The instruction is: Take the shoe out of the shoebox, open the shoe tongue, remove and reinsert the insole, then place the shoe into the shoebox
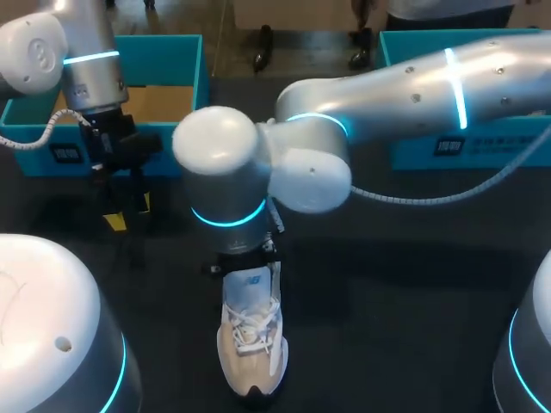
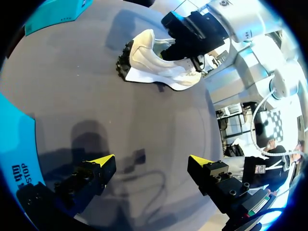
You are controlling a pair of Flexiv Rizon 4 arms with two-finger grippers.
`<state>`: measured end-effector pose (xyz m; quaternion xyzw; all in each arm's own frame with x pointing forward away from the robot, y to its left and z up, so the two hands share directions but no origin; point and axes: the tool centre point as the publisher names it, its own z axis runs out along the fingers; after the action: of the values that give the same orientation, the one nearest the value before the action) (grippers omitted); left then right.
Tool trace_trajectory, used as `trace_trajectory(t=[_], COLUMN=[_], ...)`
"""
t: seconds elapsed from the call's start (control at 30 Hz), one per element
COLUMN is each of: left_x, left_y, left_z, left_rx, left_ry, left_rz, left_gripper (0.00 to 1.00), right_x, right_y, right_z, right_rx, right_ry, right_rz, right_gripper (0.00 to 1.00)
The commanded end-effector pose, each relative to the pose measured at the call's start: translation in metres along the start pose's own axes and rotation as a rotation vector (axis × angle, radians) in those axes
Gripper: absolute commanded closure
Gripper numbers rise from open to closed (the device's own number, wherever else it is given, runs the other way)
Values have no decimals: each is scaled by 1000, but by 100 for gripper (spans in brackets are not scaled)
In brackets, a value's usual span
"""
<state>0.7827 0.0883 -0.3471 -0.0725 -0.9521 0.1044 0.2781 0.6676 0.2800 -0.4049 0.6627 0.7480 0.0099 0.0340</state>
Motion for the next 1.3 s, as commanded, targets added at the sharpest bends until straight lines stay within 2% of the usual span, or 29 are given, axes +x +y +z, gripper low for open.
trace_trajectory(t=[0.03, 0.2, 0.43, 0.6, 0.93, 1.03, 1.3], left_x=[2, 3, 3, 1, -3, -5, -9], left_y=[2, 6, 12, 21, 33, 34, 31], left_z=[0, -1, -5, -9, -17, -18, -18], left_rx=[2, 10, 16, 17, 9, 2, -15], left_ry=[-4, -7, -11, -17, -23, -22, -16], left_rz=[-4, -15, -24, -37, -49, -46, -36], left_gripper=[0, 0, 0, 0, 0, 0, 0], right_x=[-15, -18, -14, -7, 12, 17, 23], right_y=[-4, 15, 43, 59, 69, 69, 60], right_z=[-11, -25, -31, -24, -5, 7, 27], right_rx=[-219, -330, -395, -395, -369, -346, -261], right_ry=[78, 129, 145, 157, 274, 274, 155], right_rz=[43, 23, -20, -29, -6, -3, -34], right_gripper=[100, 100, 100, 100, 100, 100, 100])
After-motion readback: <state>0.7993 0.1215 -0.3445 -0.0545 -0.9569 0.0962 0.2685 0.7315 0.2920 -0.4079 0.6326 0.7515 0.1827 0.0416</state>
